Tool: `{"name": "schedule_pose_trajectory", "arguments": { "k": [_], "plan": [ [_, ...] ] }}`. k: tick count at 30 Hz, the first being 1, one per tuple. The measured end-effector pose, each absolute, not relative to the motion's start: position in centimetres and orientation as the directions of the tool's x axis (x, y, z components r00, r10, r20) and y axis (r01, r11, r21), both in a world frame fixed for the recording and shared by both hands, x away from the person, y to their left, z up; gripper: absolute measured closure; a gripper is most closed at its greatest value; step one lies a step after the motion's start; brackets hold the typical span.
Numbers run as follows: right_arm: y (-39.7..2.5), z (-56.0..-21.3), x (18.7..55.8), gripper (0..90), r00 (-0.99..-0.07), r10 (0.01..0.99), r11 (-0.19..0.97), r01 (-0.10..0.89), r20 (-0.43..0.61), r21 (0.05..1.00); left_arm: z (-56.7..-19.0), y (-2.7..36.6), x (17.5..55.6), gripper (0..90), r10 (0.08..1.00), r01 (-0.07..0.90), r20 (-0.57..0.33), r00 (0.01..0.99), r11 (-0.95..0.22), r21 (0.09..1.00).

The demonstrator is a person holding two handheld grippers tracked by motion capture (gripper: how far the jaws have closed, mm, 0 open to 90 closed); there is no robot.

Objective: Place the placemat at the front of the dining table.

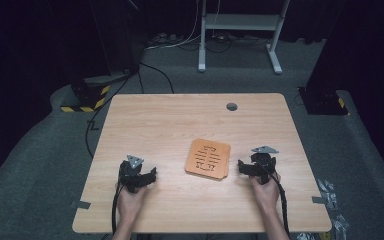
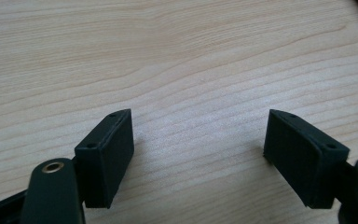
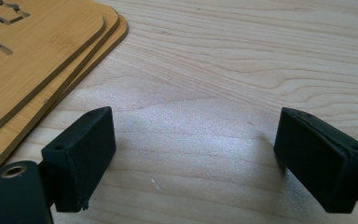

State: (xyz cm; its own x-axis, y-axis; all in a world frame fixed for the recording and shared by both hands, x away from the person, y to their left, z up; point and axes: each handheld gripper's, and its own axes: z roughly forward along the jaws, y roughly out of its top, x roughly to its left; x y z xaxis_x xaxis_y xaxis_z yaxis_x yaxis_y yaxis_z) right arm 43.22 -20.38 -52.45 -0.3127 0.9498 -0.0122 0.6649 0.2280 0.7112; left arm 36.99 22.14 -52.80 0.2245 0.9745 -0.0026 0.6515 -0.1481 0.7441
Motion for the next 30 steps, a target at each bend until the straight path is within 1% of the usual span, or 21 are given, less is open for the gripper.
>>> {"name": "schedule_pose_trajectory", "arguments": {
  "k": [17, 22, 25, 29, 30],
  "plan": [
    [-20.34, -52.44, 43.26, 12.3, -0.311, 0.95, 0.227, 0.666, -0.012, 0.711, -52.81, 22.13, 37.05, 24.1, 0.976, 0.651, -0.01, 0.219, -0.139, 0.746],
    [-20.36, -52.44, 43.27, 12.3, -0.313, 0.95, 0.23, 0.664, -0.015, 0.711, -52.58, 21.99, 37.29, 24.5, 0.978, 0.667, -0.005, 0.21, -0.139, 0.732],
    [-20.36, -52.44, 43.27, 12.3, -0.312, 0.95, 0.229, 0.664, -0.015, 0.711, -52.46, 21.86, 37.35, 24.7, 0.979, 0.677, -0.023, 0.205, -0.125, 0.725],
    [-20.35, -52.44, 43.27, 12.3, -0.312, 0.95, 0.229, 0.664, -0.015, 0.711, -52.34, 21.49, 37.37, 24.8, 0.976, 0.678, -0.031, 0.215, -0.127, 0.724],
    [-20.36, -52.44, 43.27, 12.3, -0.313, 0.95, 0.23, 0.664, -0.015, 0.711, -52.19, 21.16, 37.43, 24.7, 0.972, 0.674, -0.027, 0.232, -0.141, 0.725]
  ]
}}
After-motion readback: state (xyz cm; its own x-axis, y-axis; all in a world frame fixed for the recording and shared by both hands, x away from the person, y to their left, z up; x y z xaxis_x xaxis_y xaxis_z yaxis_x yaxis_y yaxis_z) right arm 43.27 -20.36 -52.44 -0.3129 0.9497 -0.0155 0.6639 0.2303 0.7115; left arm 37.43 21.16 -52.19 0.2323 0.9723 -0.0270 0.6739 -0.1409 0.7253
